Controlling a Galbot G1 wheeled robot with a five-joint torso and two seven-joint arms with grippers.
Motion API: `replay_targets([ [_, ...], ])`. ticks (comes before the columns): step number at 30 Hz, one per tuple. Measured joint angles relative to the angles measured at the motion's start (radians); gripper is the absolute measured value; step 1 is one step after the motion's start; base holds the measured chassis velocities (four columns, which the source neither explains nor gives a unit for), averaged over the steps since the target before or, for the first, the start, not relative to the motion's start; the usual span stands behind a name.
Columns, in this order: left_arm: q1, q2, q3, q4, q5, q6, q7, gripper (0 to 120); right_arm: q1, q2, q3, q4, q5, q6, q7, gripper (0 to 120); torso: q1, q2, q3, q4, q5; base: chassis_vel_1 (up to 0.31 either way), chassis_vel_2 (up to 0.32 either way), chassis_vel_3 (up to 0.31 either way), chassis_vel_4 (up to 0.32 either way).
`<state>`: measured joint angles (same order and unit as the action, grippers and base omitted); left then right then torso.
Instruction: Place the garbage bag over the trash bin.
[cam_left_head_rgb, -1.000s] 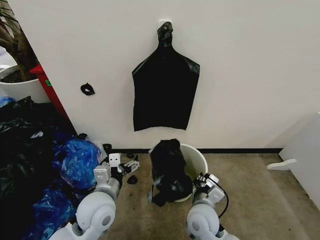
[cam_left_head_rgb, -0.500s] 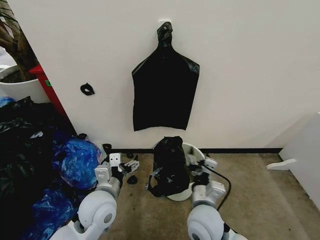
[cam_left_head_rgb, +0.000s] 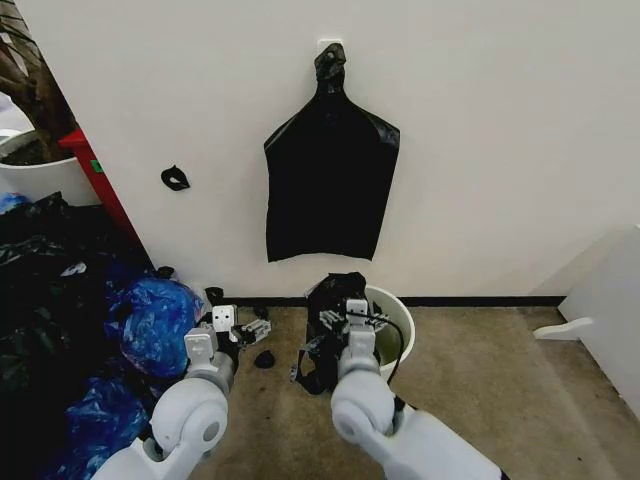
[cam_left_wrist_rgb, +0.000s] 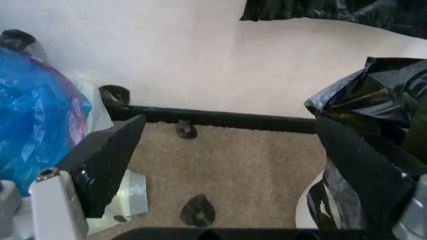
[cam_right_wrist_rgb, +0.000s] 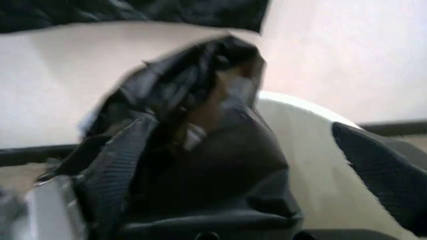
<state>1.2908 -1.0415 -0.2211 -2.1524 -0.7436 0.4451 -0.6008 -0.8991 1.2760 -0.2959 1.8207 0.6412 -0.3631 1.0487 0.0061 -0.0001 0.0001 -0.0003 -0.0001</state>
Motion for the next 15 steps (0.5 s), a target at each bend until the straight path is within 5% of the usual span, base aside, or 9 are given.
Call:
replay_targets([
  [15, -0.016, 0.023, 0.037, 0.018, -0.009, -0.008, 0.034, 100, -0.021, -0.033, 0.042, 0.107, 0.247, -0.109, 0.094, 41, 0.0, 0.0, 0.0, -0.0001, 0.0001, 0.0, 0.0, 0.0, 0.0],
])
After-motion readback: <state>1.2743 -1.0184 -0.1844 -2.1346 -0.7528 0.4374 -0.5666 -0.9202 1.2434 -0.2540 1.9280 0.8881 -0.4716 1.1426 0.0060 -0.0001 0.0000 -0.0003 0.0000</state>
